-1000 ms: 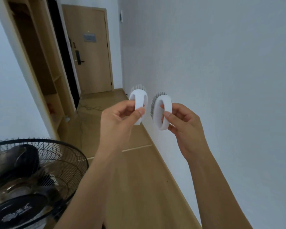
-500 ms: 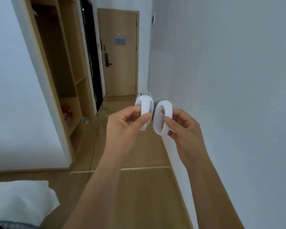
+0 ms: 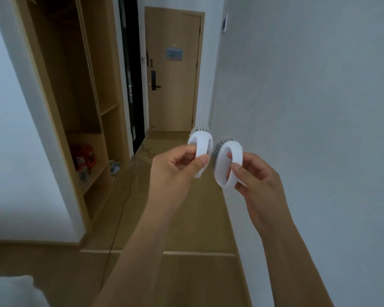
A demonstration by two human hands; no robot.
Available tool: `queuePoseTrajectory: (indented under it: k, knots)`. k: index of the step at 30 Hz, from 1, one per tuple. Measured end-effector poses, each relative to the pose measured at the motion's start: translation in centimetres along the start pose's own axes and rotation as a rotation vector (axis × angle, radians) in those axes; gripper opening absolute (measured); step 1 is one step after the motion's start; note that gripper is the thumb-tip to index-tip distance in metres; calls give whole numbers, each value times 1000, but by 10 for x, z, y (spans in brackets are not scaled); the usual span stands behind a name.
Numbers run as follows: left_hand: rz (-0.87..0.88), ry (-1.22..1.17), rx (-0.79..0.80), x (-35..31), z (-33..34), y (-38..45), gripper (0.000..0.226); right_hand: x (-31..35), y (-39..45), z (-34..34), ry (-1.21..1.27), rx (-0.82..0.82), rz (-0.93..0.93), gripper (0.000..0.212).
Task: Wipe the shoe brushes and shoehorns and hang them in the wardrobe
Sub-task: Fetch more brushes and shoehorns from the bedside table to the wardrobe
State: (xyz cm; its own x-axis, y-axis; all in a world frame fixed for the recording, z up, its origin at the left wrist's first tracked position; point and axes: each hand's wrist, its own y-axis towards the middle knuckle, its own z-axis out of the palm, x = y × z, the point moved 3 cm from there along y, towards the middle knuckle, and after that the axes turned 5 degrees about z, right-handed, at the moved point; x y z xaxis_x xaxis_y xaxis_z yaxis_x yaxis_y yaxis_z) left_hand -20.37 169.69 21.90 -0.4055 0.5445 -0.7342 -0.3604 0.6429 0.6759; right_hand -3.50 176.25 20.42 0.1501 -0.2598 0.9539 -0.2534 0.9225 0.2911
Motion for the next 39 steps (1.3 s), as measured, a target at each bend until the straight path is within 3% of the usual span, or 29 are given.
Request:
queuePoseTrajectory:
  k: [5, 18, 33, 39]
  knots:
    - [-1, -25, -41, 83, 3, 80, 29, -37, 105, 23, -23, -8, 17, 23]
    - [18, -2, 33, 250, 24, 282, 27, -115, 355, 79, 40, 40, 3, 32]
    - [-90, 114, -109, 464, 63, 517, 13, -223, 690, 136, 149, 313, 22, 46]
    - [-82, 155, -231, 537, 49, 600, 9, -260, 818, 180, 138, 393, 62, 47]
